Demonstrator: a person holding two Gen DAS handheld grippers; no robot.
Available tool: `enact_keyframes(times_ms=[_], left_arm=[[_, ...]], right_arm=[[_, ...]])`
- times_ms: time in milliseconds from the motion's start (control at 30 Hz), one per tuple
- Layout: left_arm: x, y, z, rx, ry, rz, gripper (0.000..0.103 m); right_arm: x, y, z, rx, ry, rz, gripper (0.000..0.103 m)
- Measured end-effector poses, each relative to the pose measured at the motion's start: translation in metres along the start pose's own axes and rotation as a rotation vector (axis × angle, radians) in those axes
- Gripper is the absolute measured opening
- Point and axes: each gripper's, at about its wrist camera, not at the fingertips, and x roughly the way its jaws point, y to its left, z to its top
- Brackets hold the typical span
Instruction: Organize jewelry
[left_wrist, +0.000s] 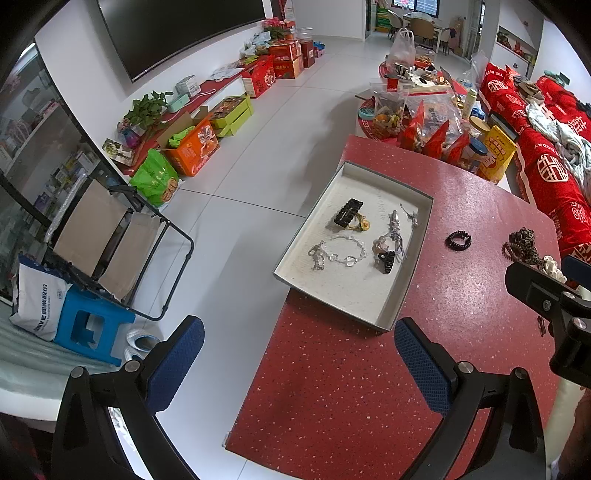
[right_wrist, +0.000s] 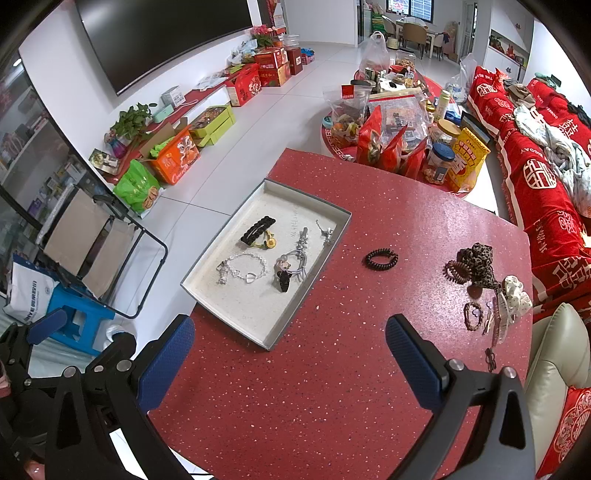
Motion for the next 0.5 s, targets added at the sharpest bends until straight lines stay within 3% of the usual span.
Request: enact_keyframes(times_ms=[500], left_arm=[[-0.0001,-0.002,-0.0006,0.0,0.0,0.002,0.103]], right_arm=[[0.0002,-0.0004,0.0001,0.001,0.0,0.002,0.103]])
